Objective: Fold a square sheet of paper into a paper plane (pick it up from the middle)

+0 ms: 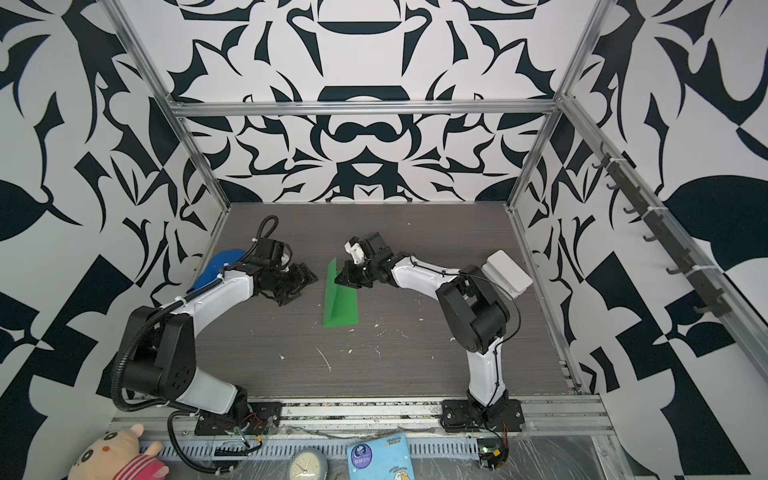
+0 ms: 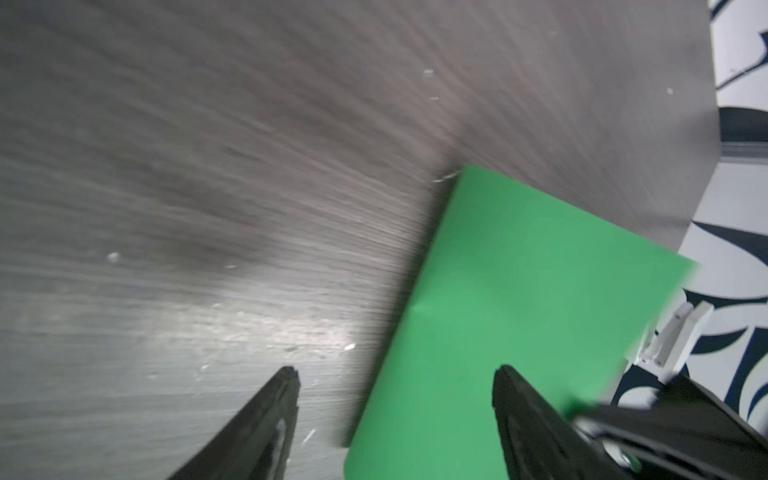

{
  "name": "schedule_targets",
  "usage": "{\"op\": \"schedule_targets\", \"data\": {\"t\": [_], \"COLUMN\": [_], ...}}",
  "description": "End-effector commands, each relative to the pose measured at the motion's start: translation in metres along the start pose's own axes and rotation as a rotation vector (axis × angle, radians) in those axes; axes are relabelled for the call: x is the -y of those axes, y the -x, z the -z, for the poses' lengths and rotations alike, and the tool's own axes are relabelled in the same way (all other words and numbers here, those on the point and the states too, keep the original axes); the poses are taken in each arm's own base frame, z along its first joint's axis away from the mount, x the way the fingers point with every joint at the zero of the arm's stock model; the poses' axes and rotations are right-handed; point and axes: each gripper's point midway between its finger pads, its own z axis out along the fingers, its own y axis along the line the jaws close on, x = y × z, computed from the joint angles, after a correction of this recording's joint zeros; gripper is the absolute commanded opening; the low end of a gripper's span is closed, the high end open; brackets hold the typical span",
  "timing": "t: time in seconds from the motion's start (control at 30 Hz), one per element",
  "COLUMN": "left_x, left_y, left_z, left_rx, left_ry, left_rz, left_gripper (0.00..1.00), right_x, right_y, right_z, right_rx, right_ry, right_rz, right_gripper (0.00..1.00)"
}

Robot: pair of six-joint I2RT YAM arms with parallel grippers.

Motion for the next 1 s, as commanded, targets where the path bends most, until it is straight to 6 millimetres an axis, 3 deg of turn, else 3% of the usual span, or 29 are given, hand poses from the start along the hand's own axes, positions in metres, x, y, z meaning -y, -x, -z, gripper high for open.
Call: {"op": "schedule_targets", "data": {"t": [0.0,0.2,0.33,0.6,0.97], "left_x": [0.004,-0.005,-0.016,0.009,0.032], "left_y": [0.001,-0.003,-0.004,-0.012,-0.024], "left_z": [0.001,-0.002,-0.005,-0.01,-0.021], "left_rx": [0.008,-0.003,-0.001,-0.063,-0.1], "left_ry": [-0.025,0.006,0.051,-0.047,-0.046], "left_rz": [0.028,0.04,0.05,-0.04,-0.119], "left_gripper": [0.76,0.73,0.71,0.71,0.72], "right_x": [-0.01,-0.023,-0.014,0.029,0.039], "right_y": [0.009,0.013,0.012,0.01,0.013], "right_z": [-0.007,-0.014,-0.024,-0.018,0.007], "right_rx": [0.003,0.01,0.006,0.0,0.011], "right_ry": [0.019,0.054,0.035,-0.14,-0.211], "right_rz": [-0.019,-0.004,-0.016,0.013,0.054], "right_gripper": [0.03,0.02,0.01,0.0,0.0]}}
